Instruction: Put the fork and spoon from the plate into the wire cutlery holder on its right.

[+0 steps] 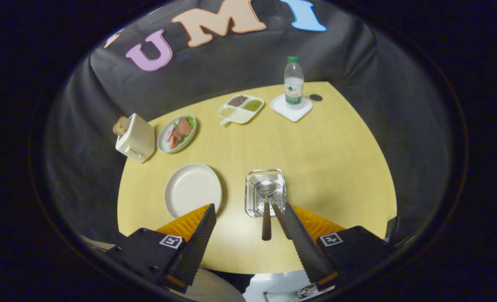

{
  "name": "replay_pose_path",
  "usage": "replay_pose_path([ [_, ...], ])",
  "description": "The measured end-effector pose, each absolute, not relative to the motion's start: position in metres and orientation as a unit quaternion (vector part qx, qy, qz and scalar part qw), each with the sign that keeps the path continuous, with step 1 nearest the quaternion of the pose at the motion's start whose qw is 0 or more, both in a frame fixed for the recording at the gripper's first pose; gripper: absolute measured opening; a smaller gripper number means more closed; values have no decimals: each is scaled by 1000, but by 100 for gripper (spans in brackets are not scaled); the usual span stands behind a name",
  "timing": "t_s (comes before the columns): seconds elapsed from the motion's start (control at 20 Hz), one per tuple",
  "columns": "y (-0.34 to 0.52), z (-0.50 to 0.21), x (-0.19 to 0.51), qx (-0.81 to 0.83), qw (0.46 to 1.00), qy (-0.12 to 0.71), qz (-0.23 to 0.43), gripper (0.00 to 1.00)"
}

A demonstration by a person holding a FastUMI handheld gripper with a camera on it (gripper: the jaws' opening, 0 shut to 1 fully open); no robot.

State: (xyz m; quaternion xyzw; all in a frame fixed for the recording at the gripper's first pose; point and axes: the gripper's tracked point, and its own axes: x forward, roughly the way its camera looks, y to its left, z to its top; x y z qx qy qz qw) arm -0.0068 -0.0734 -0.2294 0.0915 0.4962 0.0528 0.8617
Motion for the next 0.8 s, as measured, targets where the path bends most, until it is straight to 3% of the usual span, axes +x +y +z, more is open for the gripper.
replay_pose_path([
  [0.3,-51,-142,9,60,949,301,71,100],
  [0.8,-31,-43,-21,1,996,78,30,100],
])
